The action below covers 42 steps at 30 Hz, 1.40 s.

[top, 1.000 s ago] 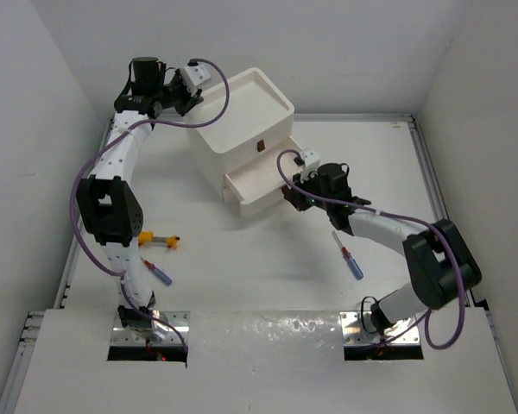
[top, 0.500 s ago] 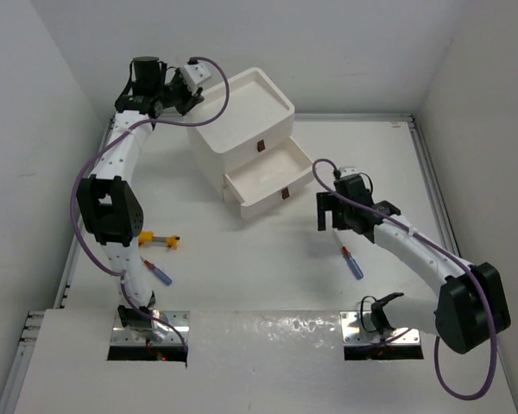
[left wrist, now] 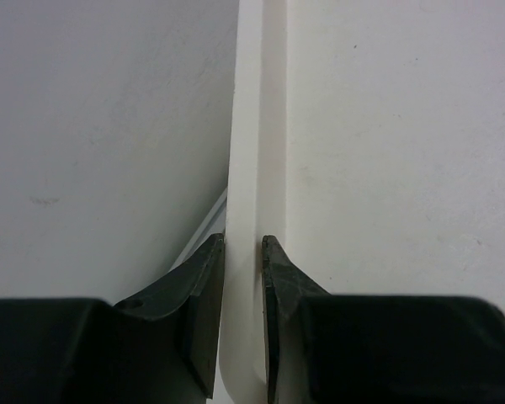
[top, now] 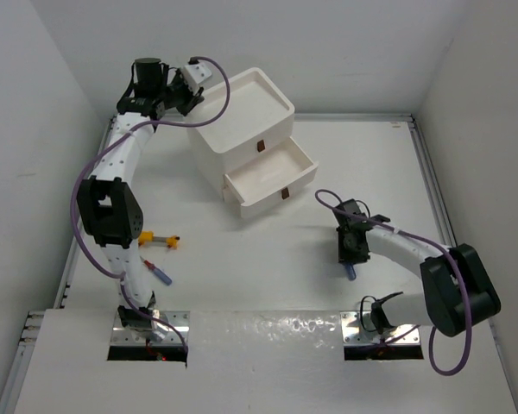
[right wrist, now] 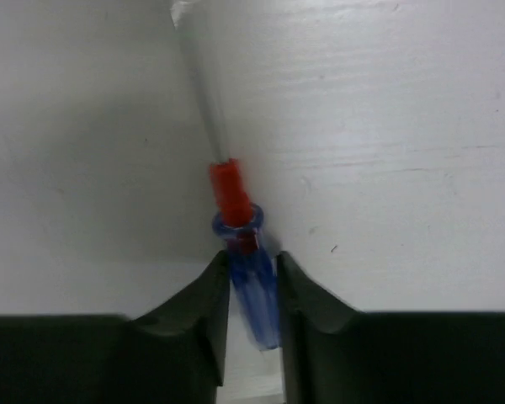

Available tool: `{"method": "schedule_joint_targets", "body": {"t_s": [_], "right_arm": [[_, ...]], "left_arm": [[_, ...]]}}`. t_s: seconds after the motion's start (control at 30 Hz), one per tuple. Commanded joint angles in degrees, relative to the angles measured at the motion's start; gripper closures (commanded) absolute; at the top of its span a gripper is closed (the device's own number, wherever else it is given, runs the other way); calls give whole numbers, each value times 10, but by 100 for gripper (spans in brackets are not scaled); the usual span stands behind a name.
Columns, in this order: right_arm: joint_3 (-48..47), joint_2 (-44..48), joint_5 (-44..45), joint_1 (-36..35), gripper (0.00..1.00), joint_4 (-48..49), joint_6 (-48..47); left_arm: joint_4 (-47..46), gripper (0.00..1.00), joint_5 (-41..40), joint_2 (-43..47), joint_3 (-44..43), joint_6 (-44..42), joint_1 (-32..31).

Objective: Sort the tools into containers

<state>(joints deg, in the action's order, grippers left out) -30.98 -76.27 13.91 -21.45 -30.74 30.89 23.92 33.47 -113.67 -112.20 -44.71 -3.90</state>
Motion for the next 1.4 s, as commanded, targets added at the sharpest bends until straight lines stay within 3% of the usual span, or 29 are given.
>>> {"method": "schedule_joint_targets", "body": {"t_s": [0.0, 0.1, 0.3, 0.4, 0.47, 0.53, 0.63, 0.8, 0.93, 1.03, 1.1, 1.13, 1.17, 1.3, 1.37], "right_arm": [[1, -22, 2, 6, 81, 32, 8], [-2, -12, 24, 11, 100, 13, 37], [-63, 88, 44, 20, 100, 56, 144], [-115, 131, 61, 19, 100, 131, 192], [-125, 138, 45, 10, 100, 260, 214], [-156, 108, 33, -21, 100, 357, 245], [-234, 27, 29, -75, 100, 385, 264], [-268, -89, 9, -96, 99, 490, 361], [-311, -156, -21, -98, 96, 483, 373], [-340, -193, -47, -99, 87, 465, 379], [-353, -202, -61, -99, 76, 456, 377], [-354, -207, -64, -98, 69, 455, 376], [-355, -207, -66, -99, 54, 454, 370], [-363, -201, -76, -100, 36, 439, 348], [-367, -195, -77, -100, 32, 426, 334]], "left_arm": [[76, 100, -13, -6, 32, 23, -18], [75, 100, -17, 2, 36, 22, -18], [68, 100, -17, 1, 36, 28, -19], [66, 100, -17, -1, 34, 33, -19], [63, 100, -17, -1, 32, 38, -19], [58, 100, -20, 0, 32, 47, -19], [53, 100, -30, 0, 30, 59, -20], [52, 100, -40, 4, 30, 64, -21], [50, 94, -49, 4, 30, 69, -21], [53, 87, -51, 4, 30, 70, -22], [56, 83, -51, 4, 29, 70, -23], [57, 79, -51, 4, 25, 71, -23], [60, 76, -49, 3, 23, 71, -22], [81, 55, -34, 3, 5, 64, -23], [90, 51, -27, 6, -1, 63, -23]]}}
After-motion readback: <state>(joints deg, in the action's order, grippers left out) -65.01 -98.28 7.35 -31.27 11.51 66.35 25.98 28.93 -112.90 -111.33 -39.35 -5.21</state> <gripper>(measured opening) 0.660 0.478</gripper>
